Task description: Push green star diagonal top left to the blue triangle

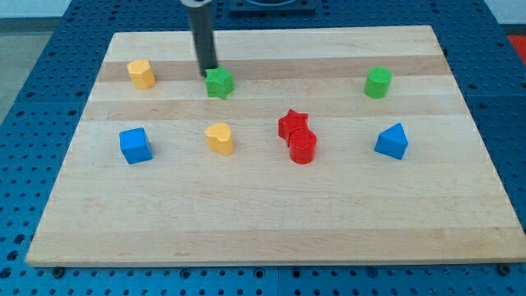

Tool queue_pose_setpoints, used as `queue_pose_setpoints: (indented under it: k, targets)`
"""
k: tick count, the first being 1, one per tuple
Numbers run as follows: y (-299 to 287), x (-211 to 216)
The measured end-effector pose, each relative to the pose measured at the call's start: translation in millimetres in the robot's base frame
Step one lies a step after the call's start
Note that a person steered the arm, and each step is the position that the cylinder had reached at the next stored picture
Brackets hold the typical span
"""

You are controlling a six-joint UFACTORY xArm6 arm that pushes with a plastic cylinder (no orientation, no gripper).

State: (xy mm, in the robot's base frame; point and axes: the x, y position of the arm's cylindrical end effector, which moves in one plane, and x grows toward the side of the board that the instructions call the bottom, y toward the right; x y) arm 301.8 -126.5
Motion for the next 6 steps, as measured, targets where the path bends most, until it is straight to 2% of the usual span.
queue_pose_setpoints:
  k: [2, 3, 4, 5, 6]
  targets:
    - [-23, 0]
    - [-24, 36]
    - [-23, 36]
    - [3, 35]
    - [55, 35]
